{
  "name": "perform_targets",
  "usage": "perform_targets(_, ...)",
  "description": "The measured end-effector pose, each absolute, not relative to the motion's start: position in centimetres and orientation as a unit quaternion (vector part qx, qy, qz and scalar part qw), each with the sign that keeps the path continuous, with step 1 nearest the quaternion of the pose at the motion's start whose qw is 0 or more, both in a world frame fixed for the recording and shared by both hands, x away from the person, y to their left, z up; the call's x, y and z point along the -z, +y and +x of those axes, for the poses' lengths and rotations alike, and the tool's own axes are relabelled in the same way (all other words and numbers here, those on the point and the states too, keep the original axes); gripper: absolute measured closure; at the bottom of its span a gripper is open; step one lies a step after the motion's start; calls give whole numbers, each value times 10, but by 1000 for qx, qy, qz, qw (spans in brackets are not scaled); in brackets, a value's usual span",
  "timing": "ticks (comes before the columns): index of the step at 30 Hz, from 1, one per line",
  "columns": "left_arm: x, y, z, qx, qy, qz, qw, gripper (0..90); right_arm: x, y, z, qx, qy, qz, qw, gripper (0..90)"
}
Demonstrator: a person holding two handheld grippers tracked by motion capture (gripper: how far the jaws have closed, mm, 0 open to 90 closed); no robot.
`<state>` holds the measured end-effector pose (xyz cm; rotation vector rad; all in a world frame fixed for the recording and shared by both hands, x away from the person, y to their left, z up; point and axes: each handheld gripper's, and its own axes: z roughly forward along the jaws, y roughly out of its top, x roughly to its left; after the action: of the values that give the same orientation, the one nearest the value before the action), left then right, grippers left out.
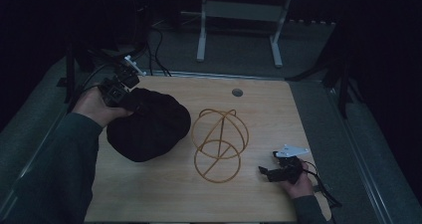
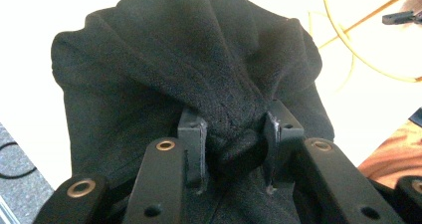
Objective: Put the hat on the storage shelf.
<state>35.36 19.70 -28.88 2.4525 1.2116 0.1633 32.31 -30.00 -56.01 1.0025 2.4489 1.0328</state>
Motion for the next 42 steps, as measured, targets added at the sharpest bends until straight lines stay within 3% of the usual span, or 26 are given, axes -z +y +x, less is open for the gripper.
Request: perform_targets(42, 243, 194, 348, -87, 421, 878, 211, 672, 560, -300, 323, -360, 852, 349, 151, 119)
